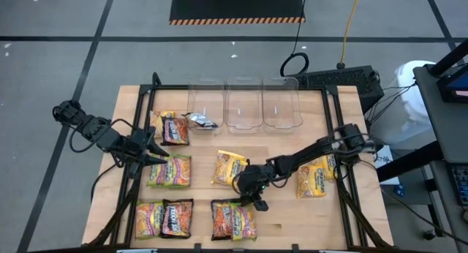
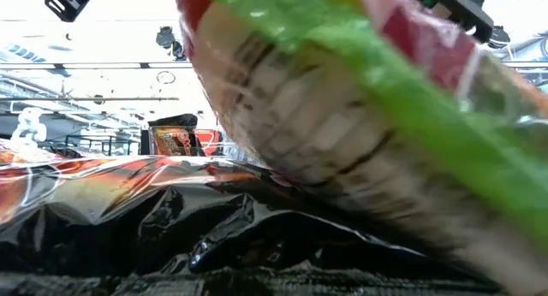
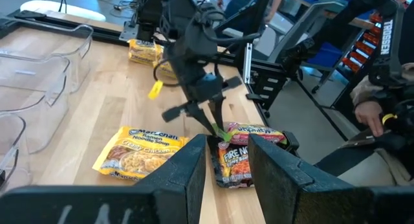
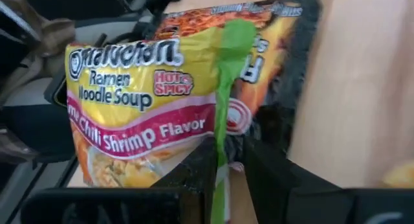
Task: Sort Maruchan noodles
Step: Put the green noodle pack into the middle transparent bin
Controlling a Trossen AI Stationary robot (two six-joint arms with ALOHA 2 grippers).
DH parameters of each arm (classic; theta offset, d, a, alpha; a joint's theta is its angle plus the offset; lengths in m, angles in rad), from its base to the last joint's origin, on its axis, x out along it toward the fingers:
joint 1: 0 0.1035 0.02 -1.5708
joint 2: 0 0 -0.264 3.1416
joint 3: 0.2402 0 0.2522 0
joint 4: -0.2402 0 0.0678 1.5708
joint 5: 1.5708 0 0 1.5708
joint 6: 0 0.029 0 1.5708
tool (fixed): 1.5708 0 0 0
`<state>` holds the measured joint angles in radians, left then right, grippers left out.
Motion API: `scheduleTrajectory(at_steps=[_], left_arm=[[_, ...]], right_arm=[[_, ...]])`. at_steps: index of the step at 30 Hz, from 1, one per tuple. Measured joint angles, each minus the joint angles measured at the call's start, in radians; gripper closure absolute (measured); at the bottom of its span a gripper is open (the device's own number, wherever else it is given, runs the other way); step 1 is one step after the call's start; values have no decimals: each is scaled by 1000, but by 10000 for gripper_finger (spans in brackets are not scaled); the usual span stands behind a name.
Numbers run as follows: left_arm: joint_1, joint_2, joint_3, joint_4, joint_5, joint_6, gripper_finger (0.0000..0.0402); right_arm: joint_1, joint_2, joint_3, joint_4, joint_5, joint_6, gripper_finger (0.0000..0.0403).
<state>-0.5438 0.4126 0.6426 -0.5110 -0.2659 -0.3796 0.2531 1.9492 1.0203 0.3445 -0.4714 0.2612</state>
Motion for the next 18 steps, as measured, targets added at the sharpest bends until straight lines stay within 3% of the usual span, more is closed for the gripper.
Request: scheduleTrajectory(at_steps=[8, 11, 18], left_arm=[[0, 0, 0, 8, 30, -25, 279], [0, 0, 0, 10, 32, -25, 279], [0, 0, 0, 15, 33, -25, 279]], right_arm=[[5, 31, 0, 66, -9, -16, 330], [5, 26, 0, 71, -61, -43, 336], [5, 25, 0, 62, -84, -74, 397]])
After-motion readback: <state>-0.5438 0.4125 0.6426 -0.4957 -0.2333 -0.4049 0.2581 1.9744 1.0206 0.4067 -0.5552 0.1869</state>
